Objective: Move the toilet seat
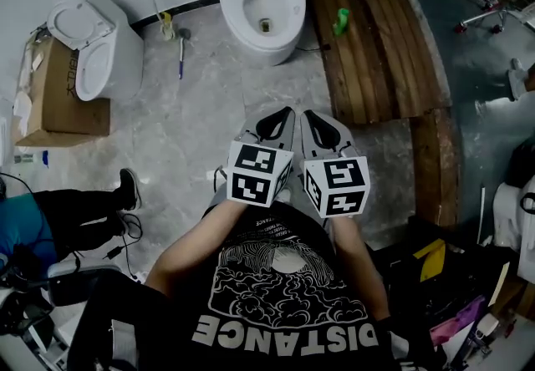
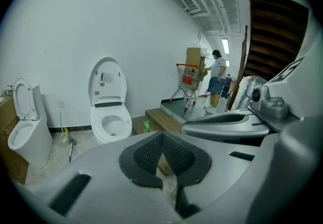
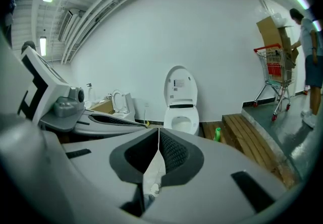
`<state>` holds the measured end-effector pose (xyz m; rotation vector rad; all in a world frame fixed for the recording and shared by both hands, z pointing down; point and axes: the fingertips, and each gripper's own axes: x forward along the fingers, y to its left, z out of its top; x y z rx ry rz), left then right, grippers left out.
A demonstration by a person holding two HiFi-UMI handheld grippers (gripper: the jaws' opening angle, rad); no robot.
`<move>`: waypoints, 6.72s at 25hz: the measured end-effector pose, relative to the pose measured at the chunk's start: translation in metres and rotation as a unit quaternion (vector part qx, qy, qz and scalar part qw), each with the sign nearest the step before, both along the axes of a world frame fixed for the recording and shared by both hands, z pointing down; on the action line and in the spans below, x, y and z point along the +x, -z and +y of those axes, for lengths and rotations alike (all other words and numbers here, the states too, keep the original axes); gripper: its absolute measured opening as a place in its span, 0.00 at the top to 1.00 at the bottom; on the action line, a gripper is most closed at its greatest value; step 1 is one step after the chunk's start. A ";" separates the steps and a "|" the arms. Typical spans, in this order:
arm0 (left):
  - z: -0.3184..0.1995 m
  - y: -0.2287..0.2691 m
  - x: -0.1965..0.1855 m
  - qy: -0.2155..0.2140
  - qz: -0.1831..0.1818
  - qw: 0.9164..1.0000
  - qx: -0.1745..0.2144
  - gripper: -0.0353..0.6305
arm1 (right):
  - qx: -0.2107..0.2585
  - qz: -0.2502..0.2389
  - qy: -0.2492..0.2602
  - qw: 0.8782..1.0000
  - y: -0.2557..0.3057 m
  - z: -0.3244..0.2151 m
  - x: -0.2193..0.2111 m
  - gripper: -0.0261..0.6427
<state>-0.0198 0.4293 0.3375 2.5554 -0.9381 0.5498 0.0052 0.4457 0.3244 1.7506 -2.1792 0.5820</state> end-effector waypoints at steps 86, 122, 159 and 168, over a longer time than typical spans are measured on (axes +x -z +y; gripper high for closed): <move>-0.364 -0.417 0.010 0.151 0.282 0.879 -0.353 0.67 | -0.137 -0.430 -0.050 0.891 -0.398 -0.370 0.056 0.75; -0.381 -0.415 0.009 0.186 0.331 0.857 -0.348 0.70 | -0.147 -0.533 -0.095 0.828 -0.425 -0.391 0.080 0.74; -0.409 -0.211 0.008 0.259 0.381 0.813 -0.356 0.70 | -0.195 -0.567 -0.139 0.788 -0.228 -0.411 0.087 0.78; -0.430 -0.162 0.010 0.260 0.390 0.817 -0.337 0.70 | -0.192 -0.569 -0.123 0.790 -0.180 -0.431 0.089 0.78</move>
